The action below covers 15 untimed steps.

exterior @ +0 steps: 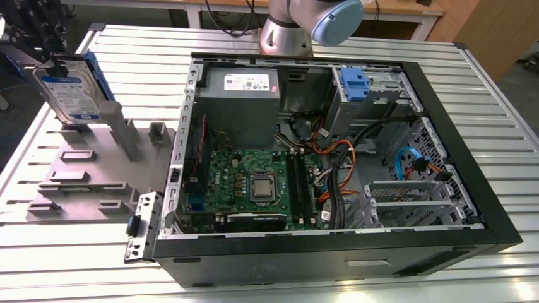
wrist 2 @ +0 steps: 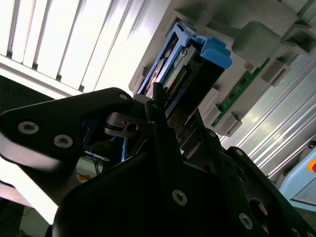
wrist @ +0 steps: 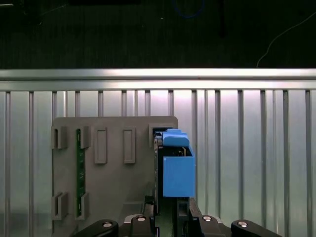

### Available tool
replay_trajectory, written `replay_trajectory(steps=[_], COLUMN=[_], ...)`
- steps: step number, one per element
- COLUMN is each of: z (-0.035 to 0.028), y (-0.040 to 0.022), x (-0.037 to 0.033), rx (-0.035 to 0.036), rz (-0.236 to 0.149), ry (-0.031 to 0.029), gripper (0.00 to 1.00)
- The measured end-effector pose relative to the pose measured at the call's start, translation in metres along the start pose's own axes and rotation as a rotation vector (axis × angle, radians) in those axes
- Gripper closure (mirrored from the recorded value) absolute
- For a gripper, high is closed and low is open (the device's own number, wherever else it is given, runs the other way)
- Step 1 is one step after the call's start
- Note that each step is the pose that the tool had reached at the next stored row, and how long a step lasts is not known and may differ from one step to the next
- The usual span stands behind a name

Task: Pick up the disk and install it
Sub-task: 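Pick up the disk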

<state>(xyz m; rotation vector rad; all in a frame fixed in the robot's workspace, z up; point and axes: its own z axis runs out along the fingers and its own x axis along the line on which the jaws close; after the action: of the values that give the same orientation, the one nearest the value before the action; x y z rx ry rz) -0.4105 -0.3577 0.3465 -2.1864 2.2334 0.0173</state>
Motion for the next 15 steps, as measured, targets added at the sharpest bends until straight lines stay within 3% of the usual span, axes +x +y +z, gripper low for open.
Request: replay_trajectory(steps=[15], z=[-0.0054], y=[0.0], x=[-0.0001], rx=[-0.0001], rz=[0.0], ry=[0.0], gripper=[0.65])
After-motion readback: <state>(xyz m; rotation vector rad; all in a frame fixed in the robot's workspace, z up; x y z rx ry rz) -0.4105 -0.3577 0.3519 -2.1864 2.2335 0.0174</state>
